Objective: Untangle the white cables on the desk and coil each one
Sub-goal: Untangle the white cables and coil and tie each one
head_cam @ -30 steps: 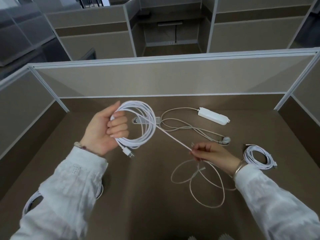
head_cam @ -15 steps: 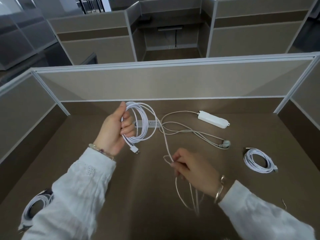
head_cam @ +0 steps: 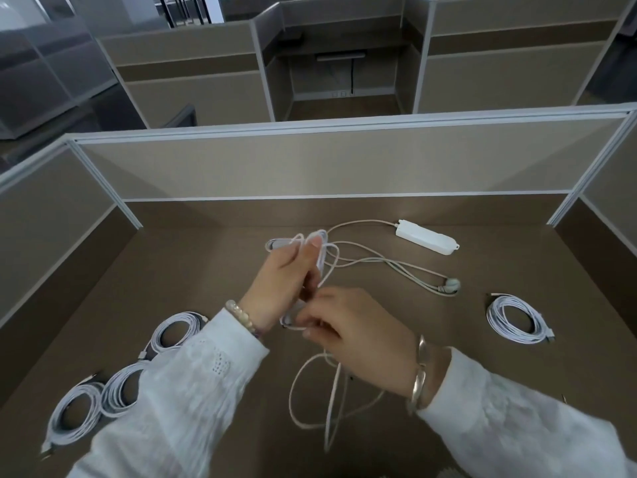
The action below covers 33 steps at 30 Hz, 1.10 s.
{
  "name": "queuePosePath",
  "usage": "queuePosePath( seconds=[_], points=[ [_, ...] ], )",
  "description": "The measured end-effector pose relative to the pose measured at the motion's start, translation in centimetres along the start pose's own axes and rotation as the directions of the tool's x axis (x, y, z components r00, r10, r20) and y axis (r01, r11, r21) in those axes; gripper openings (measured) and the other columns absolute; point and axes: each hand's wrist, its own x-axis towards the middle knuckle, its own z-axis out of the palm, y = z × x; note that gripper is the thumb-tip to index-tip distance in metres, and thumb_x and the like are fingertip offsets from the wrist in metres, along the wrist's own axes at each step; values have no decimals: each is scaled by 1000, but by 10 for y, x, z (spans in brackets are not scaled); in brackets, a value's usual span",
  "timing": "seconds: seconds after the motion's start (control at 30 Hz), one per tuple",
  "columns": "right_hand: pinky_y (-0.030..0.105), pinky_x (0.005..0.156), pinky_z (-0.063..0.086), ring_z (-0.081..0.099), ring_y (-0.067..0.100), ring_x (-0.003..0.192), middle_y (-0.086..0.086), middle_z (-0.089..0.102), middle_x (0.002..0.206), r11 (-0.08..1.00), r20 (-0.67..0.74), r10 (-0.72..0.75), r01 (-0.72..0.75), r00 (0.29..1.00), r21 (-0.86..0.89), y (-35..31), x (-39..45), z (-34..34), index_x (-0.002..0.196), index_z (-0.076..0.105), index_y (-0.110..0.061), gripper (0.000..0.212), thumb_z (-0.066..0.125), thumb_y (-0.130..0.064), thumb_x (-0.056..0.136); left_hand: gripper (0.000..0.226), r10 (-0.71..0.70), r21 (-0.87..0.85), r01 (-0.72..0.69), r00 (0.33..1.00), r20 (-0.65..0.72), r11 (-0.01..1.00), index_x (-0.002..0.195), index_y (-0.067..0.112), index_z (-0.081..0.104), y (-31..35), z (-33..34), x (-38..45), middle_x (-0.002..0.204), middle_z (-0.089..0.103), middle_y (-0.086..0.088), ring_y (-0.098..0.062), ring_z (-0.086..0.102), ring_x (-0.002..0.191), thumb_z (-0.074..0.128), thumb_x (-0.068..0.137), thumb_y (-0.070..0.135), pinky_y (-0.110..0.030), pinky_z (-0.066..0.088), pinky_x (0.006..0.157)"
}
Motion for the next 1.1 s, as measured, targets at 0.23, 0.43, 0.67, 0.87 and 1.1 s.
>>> queuePosePath(
  seconds=[0.23, 0.43, 0.67, 0.87, 1.1],
  points=[
    [12, 60, 38, 50, 0, 63, -18, 52, 64, 995, -210, 90, -77, 974, 69, 12, 6, -31, 78, 57, -22, 21, 77, -23, 74, 42, -283, -65, 309, 922, 264, 949, 52, 12, 47, 11, 11, -12, 41, 35, -6, -15, 29, 30, 41, 94, 12, -18, 19, 37],
    [12, 54, 36, 51, 5, 59, -16, 54, 62, 981, -190, 165, -141, 968, 136, 28, 1, -47, 72, 52, -25, 37, 87, -33, 61, 41, -411, 10, 507, 685, 601, 862, 60, 16, 43, 21, -2, -3, 40, 18, 7, -5, 12, 30, 47, 89, 44, -19, 5, 38],
    [25, 72, 50, 62, 7, 76, -10, 65, 83, 950, 53, 252, -258, 966, 176, 72, -18, -52, 97, 58, -23, 33, 79, -15, 72, 42, -341, -277, 594, 717, 608, 755, 60, 14, 44, 22, -47, 16, 38, 23, 9, -1, 18, 27, 40, 96, 36, -16, 7, 32],
    [22, 86, 44, 57, 5, 98, -12, 57, 114, 952, 55, 296, -299, 954, 68, 91, -20, -16, 120, 57, -25, 41, 70, -33, 82, 48, -323, -345, 661, 673, 666, 666, 55, 17, 45, 18, -60, 23, 37, 21, 10, -4, 14, 27, 38, 97, 39, -16, 14, 30],
    [21, 80, 49, 66, 11, 75, 1, 71, 79, 752, 159, 439, -459, 884, 474, 104, -17, 35, 84, 67, -14, 19, 53, -19, 96, 40, -92, -433, 749, 545, 834, 502, 66, 14, 49, 2, -67, 31, 44, 25, 6, -9, 23, 34, 49, 99, 37, -21, 26, 35]
  ],
)
